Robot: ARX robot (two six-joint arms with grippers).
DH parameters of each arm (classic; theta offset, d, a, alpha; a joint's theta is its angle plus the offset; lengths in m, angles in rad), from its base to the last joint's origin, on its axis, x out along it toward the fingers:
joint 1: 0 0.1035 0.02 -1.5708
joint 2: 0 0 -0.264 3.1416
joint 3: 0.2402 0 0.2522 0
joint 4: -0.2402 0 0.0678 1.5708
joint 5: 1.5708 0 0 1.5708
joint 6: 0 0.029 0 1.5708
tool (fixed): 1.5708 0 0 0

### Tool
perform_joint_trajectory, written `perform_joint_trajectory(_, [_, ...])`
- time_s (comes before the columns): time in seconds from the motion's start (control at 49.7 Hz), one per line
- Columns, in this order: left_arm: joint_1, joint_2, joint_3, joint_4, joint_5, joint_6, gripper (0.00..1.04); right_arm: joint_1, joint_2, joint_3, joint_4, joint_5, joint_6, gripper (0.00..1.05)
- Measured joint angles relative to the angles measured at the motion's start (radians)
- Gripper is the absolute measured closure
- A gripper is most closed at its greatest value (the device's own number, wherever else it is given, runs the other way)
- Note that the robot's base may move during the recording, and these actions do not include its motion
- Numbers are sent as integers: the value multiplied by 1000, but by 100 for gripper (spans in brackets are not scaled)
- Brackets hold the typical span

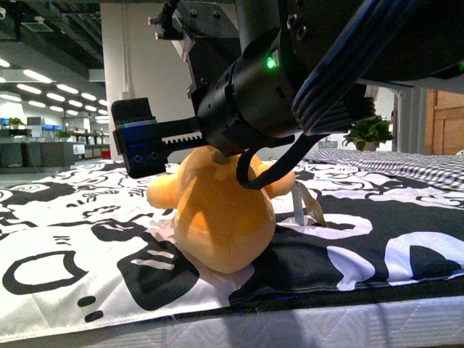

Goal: Put away toys

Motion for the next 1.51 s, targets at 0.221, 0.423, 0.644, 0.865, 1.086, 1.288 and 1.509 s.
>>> perform_joint_trajectory(0.221, [0, 0, 0, 0, 0, 0, 6, -22, 29, -6, 19, 99, 5, 0])
perform_joint_trajectory(0.423, [0, 0, 0, 0, 0, 0, 6, -40, 29, -53, -37, 76, 35, 0])
perform_joint_trajectory(0.644, [0, 0, 0, 0, 0, 0, 6, -40, 29, -68, -67, 75, 41, 0])
perform_joint_trajectory(0.865, [0, 0, 0, 0, 0, 0, 6, -34, 28, -74, -57, 87, 45, 26])
perform_joint_trajectory(1.086, [0, 0, 0, 0, 0, 0, 6, -27, 10, -92, -42, 80, 45, 62])
perform_joint_trajectory(1.288, [0, 0, 0, 0, 0, 0, 6, -36, -43, -107, -44, 54, 45, 85])
perform_joint_trajectory(1.509, [0, 0, 0, 0, 0, 0, 6, -81, -123, -85, -76, 14, 68, 85])
